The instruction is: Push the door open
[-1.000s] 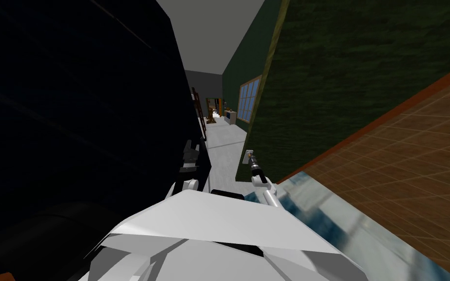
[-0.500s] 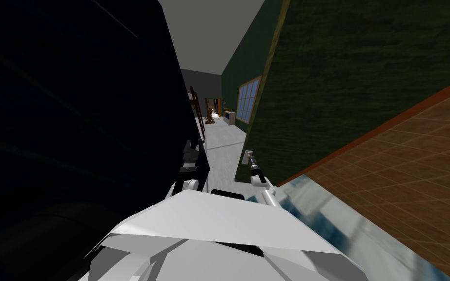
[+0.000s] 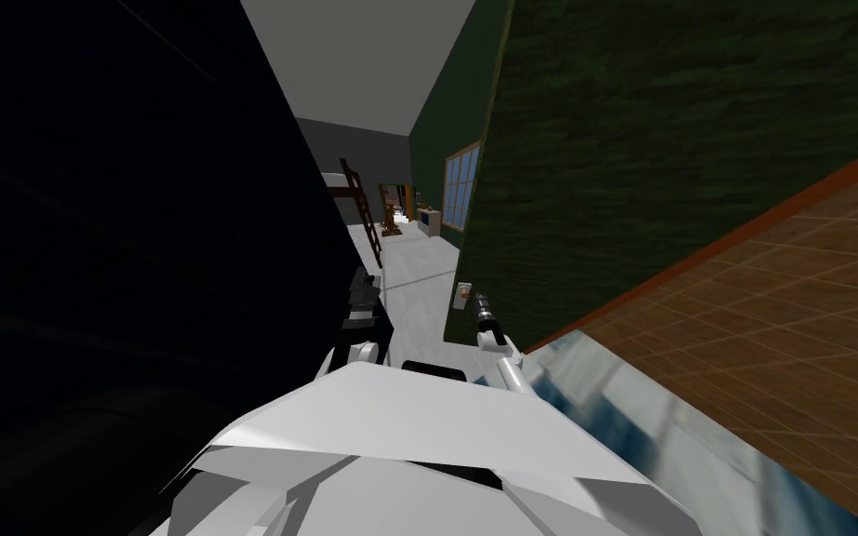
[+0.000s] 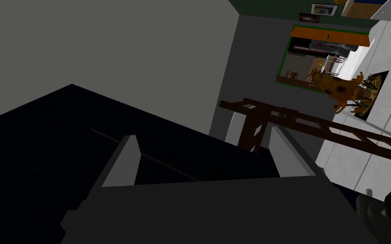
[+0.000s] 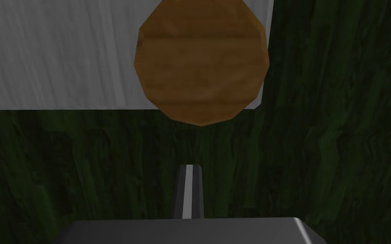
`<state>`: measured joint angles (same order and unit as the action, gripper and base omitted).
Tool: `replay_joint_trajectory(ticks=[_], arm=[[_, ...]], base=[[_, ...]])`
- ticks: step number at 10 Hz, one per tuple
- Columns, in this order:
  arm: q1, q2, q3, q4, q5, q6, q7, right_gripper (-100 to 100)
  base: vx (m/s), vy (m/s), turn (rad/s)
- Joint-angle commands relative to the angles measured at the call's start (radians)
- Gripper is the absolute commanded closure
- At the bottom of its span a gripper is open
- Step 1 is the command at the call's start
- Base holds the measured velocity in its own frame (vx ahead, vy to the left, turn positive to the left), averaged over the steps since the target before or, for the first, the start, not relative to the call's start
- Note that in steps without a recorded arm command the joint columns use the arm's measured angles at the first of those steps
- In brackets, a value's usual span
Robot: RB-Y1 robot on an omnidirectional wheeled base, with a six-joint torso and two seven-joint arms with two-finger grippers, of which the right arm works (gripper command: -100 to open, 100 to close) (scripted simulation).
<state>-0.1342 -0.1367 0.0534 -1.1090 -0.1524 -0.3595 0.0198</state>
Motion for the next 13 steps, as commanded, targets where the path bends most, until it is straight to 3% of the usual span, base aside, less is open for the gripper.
replay_joint_trajectory(ticks=[1, 5, 7, 9, 13], arm=[[0.01, 0.014, 0.006, -0.021, 0.004, 0.016, 0.01, -100], [0.008, 0.07, 0.019, -0.033, 0.019, 0.039, 0.045, -100], [0.007, 0.111, 0.027, -0.04, 0.028, 0.053, 0.065, -100], [0.001, 0.091, 0.021, -0.03, 0.026, 0.046, 0.062, -100], [-0.006, 0.089, 0.013, -0.017, 0.028, 0.036, 0.066, -100]], base=[[-0.172, 0.025, -0.041], [-0.21, 0.052, -0.079], [-0.222, 0.027, -0.098], [0.005, 0.022, 0.002], [0.192, 0.028, 0.013]])
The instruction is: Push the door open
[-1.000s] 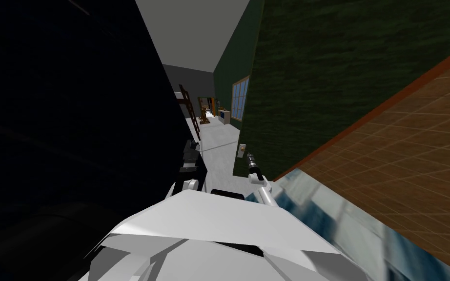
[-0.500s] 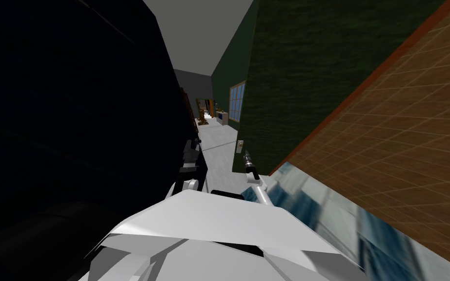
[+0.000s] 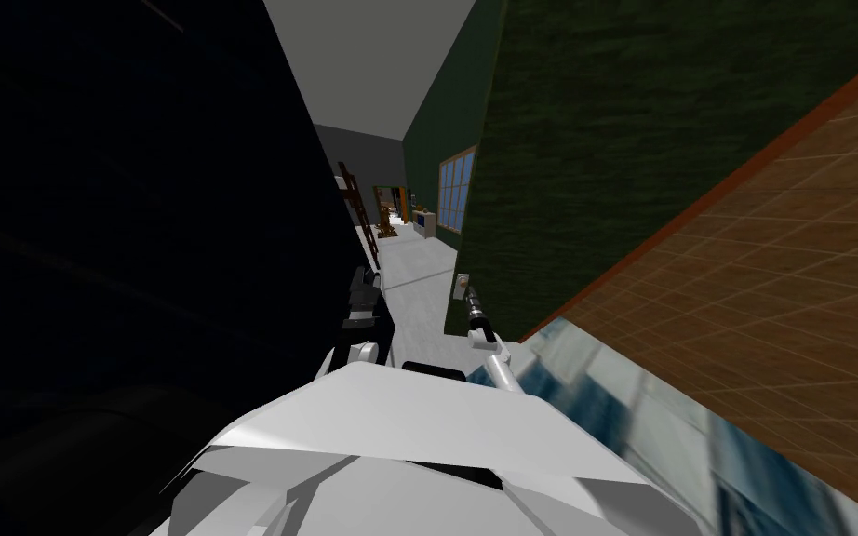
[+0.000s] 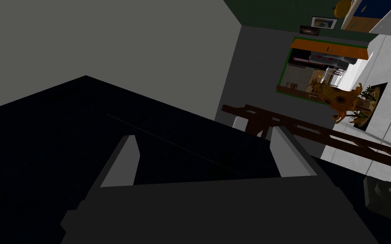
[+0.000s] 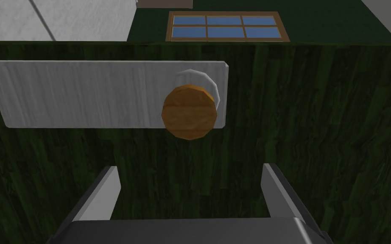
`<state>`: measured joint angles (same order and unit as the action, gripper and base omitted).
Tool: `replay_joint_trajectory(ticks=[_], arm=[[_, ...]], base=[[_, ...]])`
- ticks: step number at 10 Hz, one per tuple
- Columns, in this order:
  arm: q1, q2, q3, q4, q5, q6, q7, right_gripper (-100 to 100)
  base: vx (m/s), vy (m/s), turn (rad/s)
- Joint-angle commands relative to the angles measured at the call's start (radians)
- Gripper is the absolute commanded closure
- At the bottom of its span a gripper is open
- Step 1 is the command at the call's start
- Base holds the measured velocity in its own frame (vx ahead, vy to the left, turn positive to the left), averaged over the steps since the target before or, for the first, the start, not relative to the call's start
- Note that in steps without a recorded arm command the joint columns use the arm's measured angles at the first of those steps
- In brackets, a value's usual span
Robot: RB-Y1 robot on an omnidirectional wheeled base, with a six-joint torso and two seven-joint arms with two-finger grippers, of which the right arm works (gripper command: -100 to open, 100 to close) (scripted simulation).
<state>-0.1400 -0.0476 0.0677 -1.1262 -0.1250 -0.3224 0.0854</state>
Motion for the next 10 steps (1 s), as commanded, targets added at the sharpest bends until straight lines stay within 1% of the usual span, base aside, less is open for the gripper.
replay_joint_trajectory(ticks=[1, 2, 4, 5, 6, 10], arm=[[-0.003, 0.003, -0.003, 0.005, 0.001, -0.004, 0.002, -100], [-0.005, 0.007, -0.006, 0.008, 0.001, -0.007, 0.004, -100], [-0.01, 0.021, -0.011, 0.017, 0.003, -0.013, 0.007, -100], [-0.008, 0.016, -0.009, 0.013, 0.002, -0.01, 0.005, -100], [-0.008, 0.016, -0.009, 0.013, 0.002, -0.01, 0.005, 100], [-0.008, 0.016, -0.009, 0.013, 0.002, -0.01, 0.005, 100]], base=[[0.188, 0.016, 0.01], [0.209, 0.005, 0.015], [0.223, 0.028, 0.018], [0.093, 0.009, 0.005], [-0.012, -0.001, -0.005], [-0.023, -0.002, 0.0]])
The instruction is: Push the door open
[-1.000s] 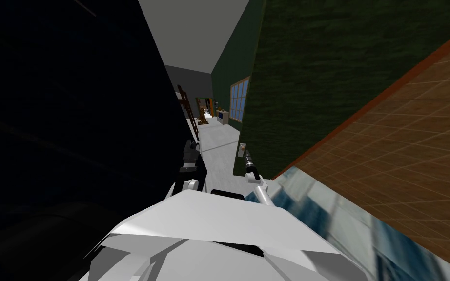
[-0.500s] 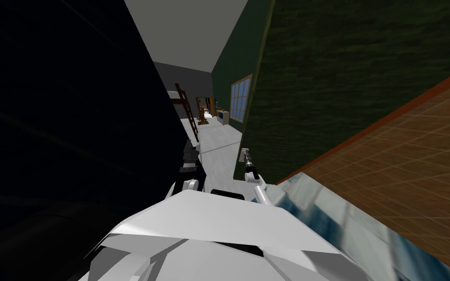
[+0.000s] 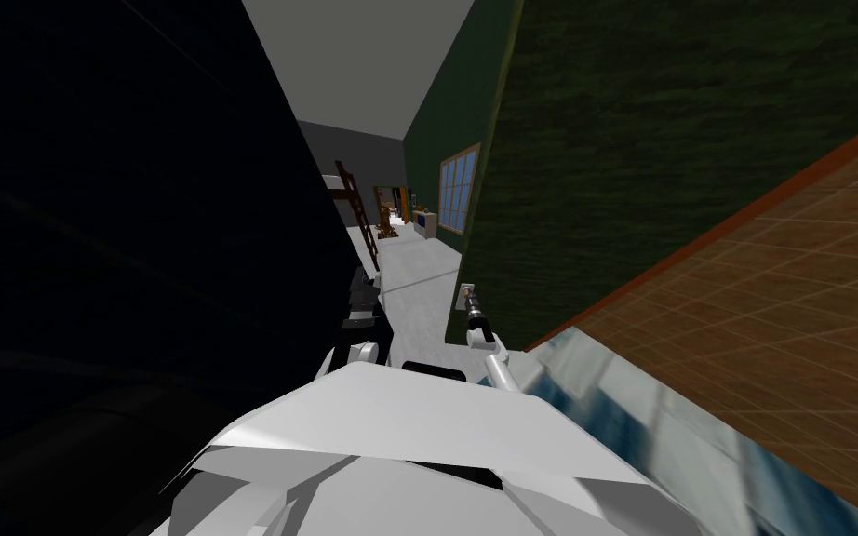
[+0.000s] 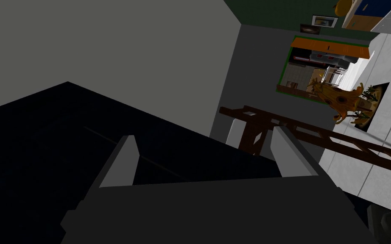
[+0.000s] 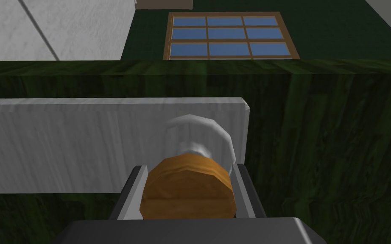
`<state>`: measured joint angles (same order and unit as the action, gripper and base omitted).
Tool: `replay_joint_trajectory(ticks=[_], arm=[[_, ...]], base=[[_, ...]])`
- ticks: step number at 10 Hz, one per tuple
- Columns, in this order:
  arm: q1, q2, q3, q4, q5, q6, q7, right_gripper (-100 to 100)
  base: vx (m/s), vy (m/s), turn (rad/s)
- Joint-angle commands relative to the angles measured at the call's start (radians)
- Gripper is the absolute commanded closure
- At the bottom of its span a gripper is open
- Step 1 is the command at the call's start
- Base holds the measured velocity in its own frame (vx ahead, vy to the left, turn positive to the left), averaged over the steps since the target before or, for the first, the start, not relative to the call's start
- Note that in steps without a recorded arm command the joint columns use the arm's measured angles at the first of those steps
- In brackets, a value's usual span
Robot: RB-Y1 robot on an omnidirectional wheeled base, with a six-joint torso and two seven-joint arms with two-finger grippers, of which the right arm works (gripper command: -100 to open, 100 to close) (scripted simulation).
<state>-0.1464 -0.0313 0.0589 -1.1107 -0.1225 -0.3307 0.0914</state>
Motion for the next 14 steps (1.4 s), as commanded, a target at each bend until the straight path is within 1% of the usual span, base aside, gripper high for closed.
replay_joint_trajectory(ticks=[1, 2, 6, 7, 9, 10, 12, 13, 14], arm=[[-0.002, 0.0, 0.0, -0.002, 0.0, -0.001, -0.001, 100], [0.004, -0.013, 0.01, -0.004, -0.008, 0.001, 0.009, 100], [0.012, -0.032, 0.032, -0.013, -0.026, 0.003, 0.029, 100], [0.019, -0.03, 0.036, -0.021, -0.02, 0.009, 0.035, -100], [0.023, -0.028, 0.038, -0.026, -0.019, 0.012, 0.042, -100], [0.025, -0.022, 0.04, -0.031, -0.018, 0.014, 0.047, -100], [0.031, 0.01, 0.044, -0.041, -0.016, 0.02, 0.059, -100], [0.034, 0.037, 0.046, -0.047, -0.015, 0.023, 0.065, -100], [0.035, 0.055, 0.047, -0.05, -0.014, 0.025, 0.069, -100]], base=[[-0.005, 0.001, -0.002], [0.15, 0.002, -0.134], [0.224, -0.006, -0.196], [-0.025, -0.027, -0.095], [-0.196, -0.049, -0.025], [-0.201, -0.037, -0.046], [-0.244, -0.012, -0.072], [-0.239, 0.044, -0.061], [-0.221, 0.074, -0.045]])
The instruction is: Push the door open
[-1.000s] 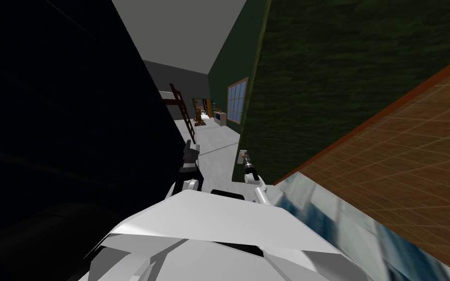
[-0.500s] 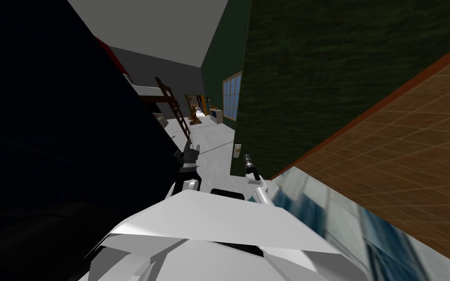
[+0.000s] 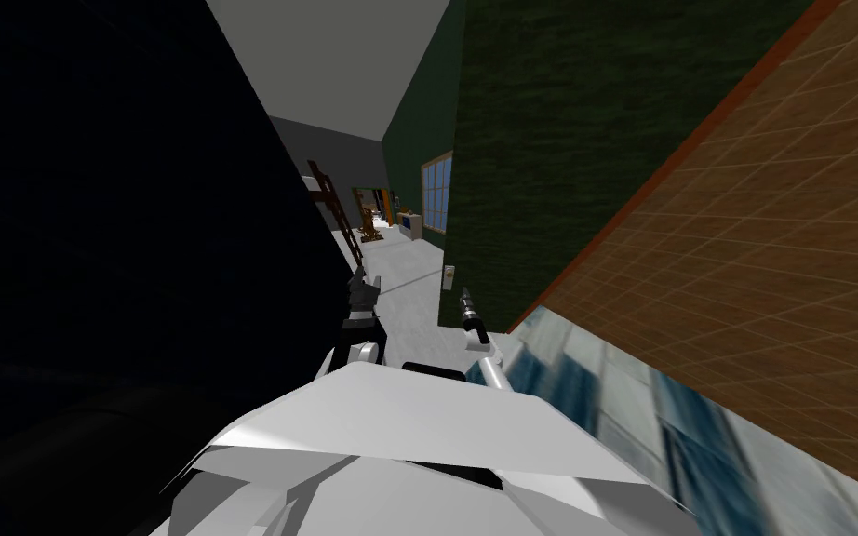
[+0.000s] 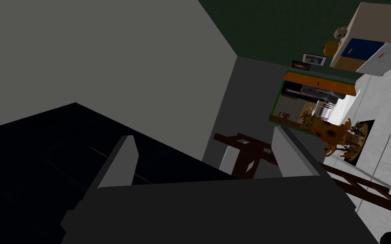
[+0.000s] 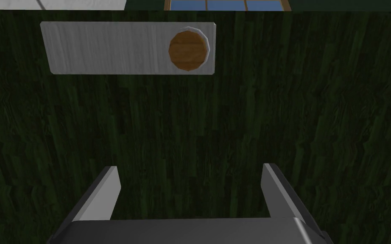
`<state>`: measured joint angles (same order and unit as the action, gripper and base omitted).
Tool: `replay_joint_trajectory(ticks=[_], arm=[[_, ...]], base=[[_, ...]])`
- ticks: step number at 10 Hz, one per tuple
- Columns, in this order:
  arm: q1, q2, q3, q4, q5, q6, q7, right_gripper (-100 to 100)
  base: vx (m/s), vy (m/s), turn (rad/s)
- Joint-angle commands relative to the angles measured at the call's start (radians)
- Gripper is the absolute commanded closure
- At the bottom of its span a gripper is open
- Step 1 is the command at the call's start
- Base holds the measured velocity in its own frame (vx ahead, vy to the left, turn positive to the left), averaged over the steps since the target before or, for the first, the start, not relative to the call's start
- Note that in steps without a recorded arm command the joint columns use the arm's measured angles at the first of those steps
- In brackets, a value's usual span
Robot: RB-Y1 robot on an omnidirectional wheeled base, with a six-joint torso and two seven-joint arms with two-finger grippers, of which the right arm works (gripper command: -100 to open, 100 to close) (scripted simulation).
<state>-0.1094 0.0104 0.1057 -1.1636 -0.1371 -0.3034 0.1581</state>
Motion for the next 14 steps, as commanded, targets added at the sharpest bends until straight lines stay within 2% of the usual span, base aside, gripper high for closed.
replay_joint_trajectory(ticks=[1, 2, 3, 5, 7, 10, 12, 14], arm=[[-0.001, 0.028, 0.001, 0.001, 0.001, -0.001, 0.004, -100], [0.0, 0.016, 0.001, 0.003, 0.0, -0.003, 0.001, -100], [-0.001, -0.011, -0.002, 0.007, 0.001, -0.008, 0.004, -100], [-0.004, -0.029, -0.007, 0.012, 0.001, -0.013, 0.007, -100], [-0.006, -0.035, -0.011, 0.016, 0.002, -0.018, 0.01, -100], [-0.01, -0.022, -0.018, 0.023, 0.003, -0.026, 0.014, -100], [-0.013, 0.003, -0.022, 0.028, 0.004, -0.031, 0.017, -100], [-0.014, 0.036, -0.026, 0.032, 0.004, -0.035, 0.019, -100]], base=[[-0.142, 0.114, -0.025], [-0.051, 0.058, -0.01], [0.108, -0.049, 0.031], [0.211, -0.053, 0.031], [0.243, 0.009, 0.017], [0.203, 0.05, 0.018], [0.201, 0.07, 0.018], [0.154, 0.099, 0.01]])
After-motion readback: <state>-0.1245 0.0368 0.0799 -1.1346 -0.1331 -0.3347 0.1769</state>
